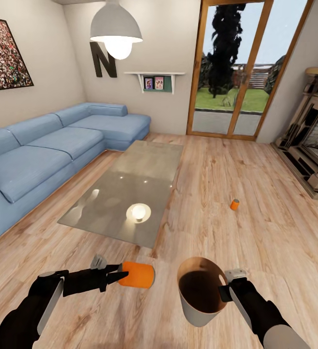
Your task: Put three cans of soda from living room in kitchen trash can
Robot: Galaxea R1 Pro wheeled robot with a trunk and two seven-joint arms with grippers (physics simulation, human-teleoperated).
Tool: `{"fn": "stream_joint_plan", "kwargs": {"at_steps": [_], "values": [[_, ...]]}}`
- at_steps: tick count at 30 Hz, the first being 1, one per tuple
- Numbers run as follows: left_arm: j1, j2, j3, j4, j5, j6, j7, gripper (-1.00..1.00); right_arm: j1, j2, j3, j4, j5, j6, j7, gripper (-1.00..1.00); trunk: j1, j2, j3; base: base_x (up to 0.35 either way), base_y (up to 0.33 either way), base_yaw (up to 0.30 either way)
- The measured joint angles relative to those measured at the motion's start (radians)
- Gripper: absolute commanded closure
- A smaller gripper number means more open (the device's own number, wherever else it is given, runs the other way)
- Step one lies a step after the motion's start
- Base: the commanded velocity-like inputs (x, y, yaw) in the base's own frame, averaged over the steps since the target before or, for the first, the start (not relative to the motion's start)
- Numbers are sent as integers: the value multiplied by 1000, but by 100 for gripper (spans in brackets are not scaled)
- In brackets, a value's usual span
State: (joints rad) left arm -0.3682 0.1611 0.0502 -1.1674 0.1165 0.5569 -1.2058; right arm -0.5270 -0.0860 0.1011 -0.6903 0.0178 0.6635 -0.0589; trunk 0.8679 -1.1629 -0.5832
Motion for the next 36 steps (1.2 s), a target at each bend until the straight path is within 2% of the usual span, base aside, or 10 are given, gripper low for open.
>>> {"fn": "stream_joint_plan", "kwargs": {"at_steps": [6,8,12,16,22,24,27,31,33,36], "values": [[0,0,-6,0,34,0,0,100,-2,0,0,4,-1,-2,0,100,0,0,0,0,0,0],[0,-10,-25,0,60,1,0,100,-2,0,0,5,-1,-2,0,100,0,0,0,0,0,0],[0,-25,-40,1,71,0,0,100,-2,1,0,5,-2,-2,0,100,0,0,0,0,0,0],[0,-82,-65,4,77,1,0,100,-2,1,0,9,-1,-3,0,100,0,0,0,0,0,0],[0,-122,-88,5,77,0,0,100,-3,22,2,27,-10,-15,0,100,0,0,0,0,0,0],[0,-130,-90,4,77,0,0,100,-3,30,1,29,3,-17,-1,100,0,0,0,0,0,0],[0,-137,-92,4,77,2,0,100,-3,40,2,30,-10,-20,-13,100,0,0,0,0,0,0],[0,-139,-93,2,77,18,0,100,-3,55,3,37,20,-18,-41,100,0,0,0,0,0,0],[0,-139,-94,2,77,21,0,100,-3,67,3,45,-14,-21,-45,100,0,0,0,0,0,0],[0,-140,-94,2,77,25,0,100,-3,78,3,54,25,-19,-51,100,0,0,0,0,0,0]]}}
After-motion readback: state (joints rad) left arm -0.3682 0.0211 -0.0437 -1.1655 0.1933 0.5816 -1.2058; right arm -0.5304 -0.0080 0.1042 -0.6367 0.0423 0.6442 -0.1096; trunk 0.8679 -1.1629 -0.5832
